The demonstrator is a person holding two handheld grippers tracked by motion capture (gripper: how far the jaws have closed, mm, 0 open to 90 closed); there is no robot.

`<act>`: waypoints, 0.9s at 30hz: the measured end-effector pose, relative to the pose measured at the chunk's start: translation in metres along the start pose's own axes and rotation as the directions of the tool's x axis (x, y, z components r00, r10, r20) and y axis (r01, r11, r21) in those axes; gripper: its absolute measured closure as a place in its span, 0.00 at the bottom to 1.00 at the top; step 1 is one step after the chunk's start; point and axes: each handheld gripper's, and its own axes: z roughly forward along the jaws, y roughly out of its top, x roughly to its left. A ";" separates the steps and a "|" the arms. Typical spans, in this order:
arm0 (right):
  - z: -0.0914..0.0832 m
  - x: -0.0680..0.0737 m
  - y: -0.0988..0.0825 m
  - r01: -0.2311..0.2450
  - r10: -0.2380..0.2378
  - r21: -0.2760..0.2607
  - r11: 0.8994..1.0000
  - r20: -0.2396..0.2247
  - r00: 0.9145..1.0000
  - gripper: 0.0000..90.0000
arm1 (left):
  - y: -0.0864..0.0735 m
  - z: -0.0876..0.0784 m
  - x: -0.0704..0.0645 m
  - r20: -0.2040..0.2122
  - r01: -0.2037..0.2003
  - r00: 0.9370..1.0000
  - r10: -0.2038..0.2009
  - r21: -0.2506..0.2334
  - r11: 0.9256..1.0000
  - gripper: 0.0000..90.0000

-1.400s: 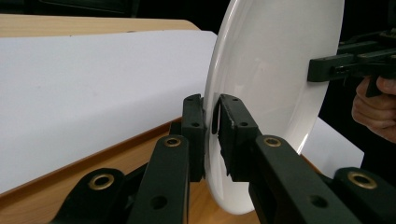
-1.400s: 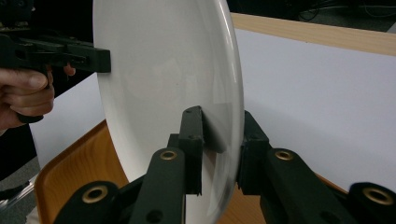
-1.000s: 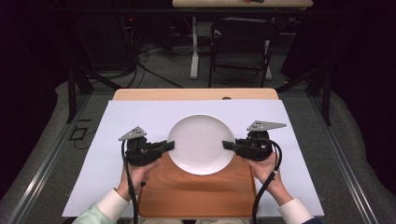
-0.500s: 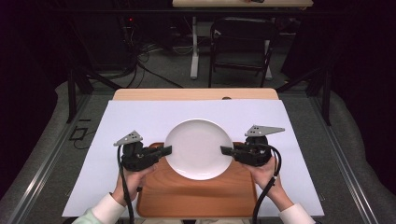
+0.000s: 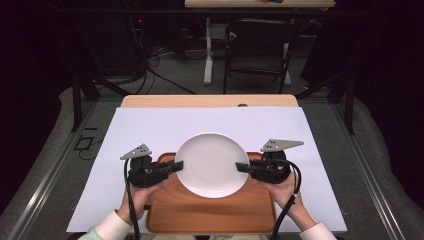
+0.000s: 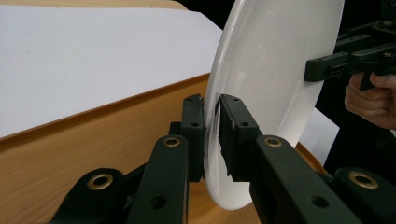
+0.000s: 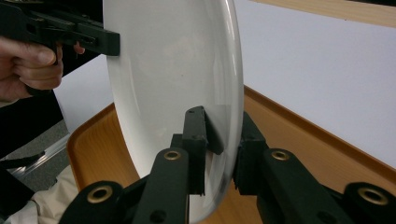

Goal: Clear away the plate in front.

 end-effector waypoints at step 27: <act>0.006 0.003 -0.016 -0.058 0.060 0.087 0.995 -0.024 0.998 0.87 | -0.014 0.001 0.000 0.002 0.025 1.000 -0.025 0.084 0.996 0.90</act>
